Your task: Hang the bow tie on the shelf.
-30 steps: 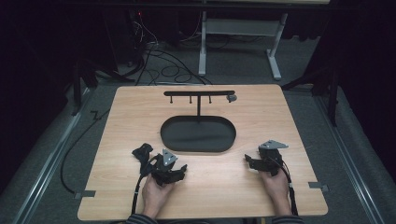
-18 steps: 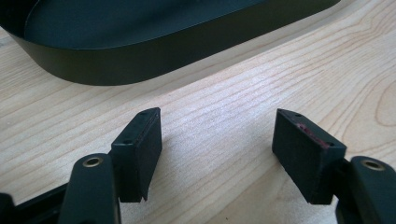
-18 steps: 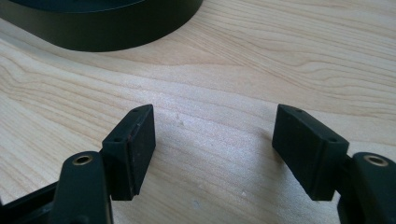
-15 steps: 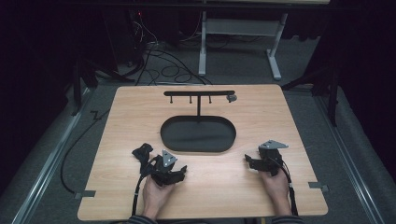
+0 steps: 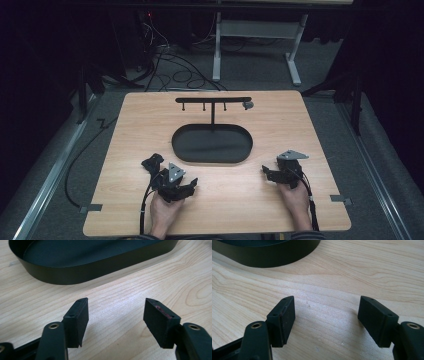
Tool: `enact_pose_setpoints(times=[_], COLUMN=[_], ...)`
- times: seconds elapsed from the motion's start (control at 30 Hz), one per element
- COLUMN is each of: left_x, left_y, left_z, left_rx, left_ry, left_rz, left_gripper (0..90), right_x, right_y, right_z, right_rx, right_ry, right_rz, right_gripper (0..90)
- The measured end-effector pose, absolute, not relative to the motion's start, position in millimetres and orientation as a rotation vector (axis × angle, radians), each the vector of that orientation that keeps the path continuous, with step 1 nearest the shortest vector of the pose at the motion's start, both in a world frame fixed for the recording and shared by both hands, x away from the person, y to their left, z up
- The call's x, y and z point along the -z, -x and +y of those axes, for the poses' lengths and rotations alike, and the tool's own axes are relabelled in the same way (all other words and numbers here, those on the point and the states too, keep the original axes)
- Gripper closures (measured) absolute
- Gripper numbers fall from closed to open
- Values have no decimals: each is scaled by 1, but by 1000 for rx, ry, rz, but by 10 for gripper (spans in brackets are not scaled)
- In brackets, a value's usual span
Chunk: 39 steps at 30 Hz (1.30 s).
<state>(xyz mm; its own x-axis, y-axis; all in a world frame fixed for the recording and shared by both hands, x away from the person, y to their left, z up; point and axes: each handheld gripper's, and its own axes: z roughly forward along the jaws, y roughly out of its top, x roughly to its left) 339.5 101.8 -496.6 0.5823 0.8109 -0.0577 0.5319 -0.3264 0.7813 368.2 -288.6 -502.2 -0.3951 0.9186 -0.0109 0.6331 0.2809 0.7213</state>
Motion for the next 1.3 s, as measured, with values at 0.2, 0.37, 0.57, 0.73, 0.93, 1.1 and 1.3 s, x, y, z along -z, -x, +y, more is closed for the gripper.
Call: enact_pose_setpoints(times=[0.2,0.37,0.57,0.73,0.93,1.1,1.3], left_x=[489,484,476,471,468,467,465], left_y=[-333,-329,-323,-318,-315,-314,-314], left_z=[111,120,128,138,151,159,168], left_rx=[-446,-462,-482,-494,-502,-522,-537], left_ry=[-1992,-1965,-1938,-1912,-1882,-1864,-1838], left_rz=[1067,1080,1080,1095,1131,1157,1183], left_gripper=[392,400,405,405,399,394,393], right_x=[502,502,502,502,502,502,502], right_y=[-368,-368,-368,-368,-368,-368,-368], right_z=[-289,-289,-289,-289,-289,-289,-289], right_rx=[-898,-898,-899,-899,-901,-902,-901], right_ry=[-1395,-1395,-1395,-1396,-1399,-1399,-1399], right_rz=[2128,2129,2129,2128,2127,2128,2128], right_gripper=[315,315,315,315,315,315,315])
